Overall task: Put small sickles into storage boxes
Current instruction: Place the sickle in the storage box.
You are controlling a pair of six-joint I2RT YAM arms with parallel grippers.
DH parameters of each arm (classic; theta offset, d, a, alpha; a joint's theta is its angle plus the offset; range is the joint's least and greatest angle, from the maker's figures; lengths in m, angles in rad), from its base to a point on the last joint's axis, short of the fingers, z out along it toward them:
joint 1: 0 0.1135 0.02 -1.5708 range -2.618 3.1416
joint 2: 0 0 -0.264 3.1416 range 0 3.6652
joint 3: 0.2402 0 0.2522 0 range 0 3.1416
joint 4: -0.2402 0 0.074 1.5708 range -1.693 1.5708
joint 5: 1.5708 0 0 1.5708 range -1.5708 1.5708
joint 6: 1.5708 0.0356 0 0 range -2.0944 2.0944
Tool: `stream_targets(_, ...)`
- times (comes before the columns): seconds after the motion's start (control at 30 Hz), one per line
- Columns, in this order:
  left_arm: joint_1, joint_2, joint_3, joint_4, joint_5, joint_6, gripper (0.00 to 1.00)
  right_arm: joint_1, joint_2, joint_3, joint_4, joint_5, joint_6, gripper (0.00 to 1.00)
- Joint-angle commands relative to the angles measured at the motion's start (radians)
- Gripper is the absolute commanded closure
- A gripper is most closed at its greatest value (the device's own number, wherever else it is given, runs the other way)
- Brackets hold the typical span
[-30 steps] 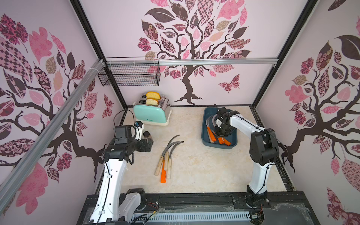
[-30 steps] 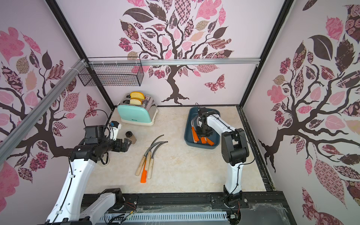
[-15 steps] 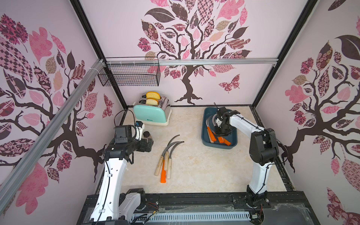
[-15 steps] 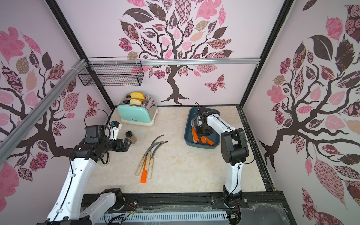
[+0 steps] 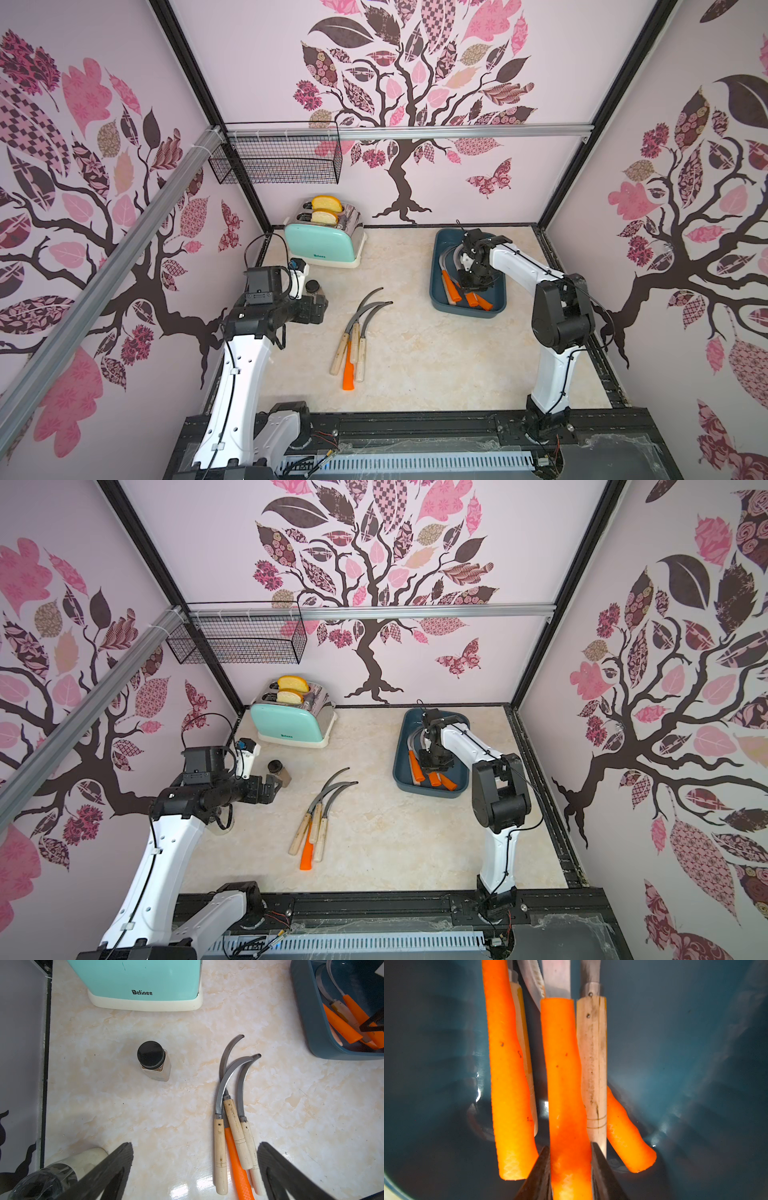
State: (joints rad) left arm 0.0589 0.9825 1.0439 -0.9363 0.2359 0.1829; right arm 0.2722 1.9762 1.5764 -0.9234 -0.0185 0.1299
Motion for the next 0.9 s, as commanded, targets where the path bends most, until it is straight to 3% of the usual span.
stream_targets(0.0,0.004,-0.004,0.026,0.002,0.013,0.0,0.02,-0.005,-0.018,0.002,-0.026,0.012,-0.01,0.77)
stream_targets(0.87,0.004,-0.008,0.03,0.002,0.014,-0.001,0.02,0.007,-0.025,-0.027,-0.025,0.02,-0.01,0.69)
